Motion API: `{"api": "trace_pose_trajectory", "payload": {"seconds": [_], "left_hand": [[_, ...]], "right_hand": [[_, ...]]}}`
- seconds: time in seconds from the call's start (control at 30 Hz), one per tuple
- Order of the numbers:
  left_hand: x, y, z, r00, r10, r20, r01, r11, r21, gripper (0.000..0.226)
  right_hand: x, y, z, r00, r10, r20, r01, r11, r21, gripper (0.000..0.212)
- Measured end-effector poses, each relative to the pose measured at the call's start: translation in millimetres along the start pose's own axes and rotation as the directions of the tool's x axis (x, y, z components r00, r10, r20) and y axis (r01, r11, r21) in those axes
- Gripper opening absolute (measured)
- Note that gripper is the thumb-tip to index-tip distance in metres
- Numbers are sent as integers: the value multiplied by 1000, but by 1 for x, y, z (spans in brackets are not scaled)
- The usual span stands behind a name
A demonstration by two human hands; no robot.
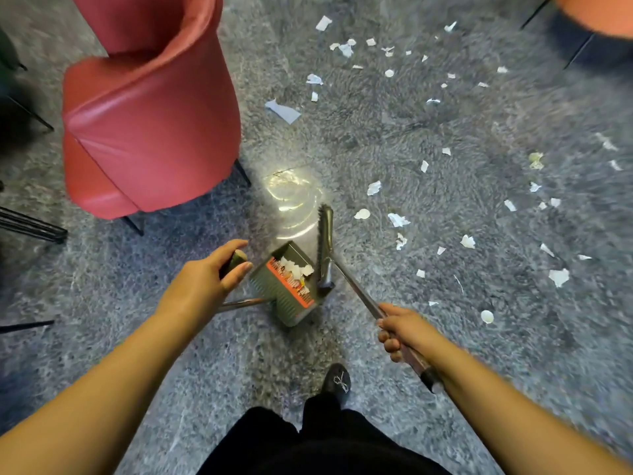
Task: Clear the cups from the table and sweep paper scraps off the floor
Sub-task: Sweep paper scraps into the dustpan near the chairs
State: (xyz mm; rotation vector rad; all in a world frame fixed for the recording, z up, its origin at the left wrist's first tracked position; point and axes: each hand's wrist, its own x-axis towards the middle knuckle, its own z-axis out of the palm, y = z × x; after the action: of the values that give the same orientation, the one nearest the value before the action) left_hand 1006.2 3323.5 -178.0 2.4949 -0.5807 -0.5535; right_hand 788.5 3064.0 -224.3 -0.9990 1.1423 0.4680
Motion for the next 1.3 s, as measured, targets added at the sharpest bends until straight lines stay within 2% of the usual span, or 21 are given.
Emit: {"api": "trace_pose_trajectory", "payload": {"seconds": [0.17,0.3,0.4,0.5,0.77,1.0,1.13,1.3], "left_hand": [[41,33,0,995,102,4,-102,995,-8,41],[76,58,3,981,186,60,-183,982,-47,40],[104,78,9,955,260,141,-253,965,-69,38],[124,94,15,932,308,191,-302,951,-61,37],[157,160,54,857,396,330,-428,903,29,36],[163,217,100,806,444,392,-507,859,69,34],[166,246,129,825,416,382,-486,868,105,33],[176,283,150,836,397,379,-471,873,126,32]], "right_hand": [[-5,-11,-23,997,-38,-72,44,996,83,56],[-8,-21,-35,992,-62,-111,81,982,173,50],[-12,-27,-42,986,-82,-145,122,950,288,31],[-14,-27,-45,976,-97,-196,164,916,365,34],[-20,-10,-81,915,2,-404,224,830,512,39],[-33,5,-161,837,145,-528,233,778,584,39],[-33,14,-208,795,213,-569,222,769,599,46],[-25,21,-270,796,284,-534,135,778,614,34]]}}
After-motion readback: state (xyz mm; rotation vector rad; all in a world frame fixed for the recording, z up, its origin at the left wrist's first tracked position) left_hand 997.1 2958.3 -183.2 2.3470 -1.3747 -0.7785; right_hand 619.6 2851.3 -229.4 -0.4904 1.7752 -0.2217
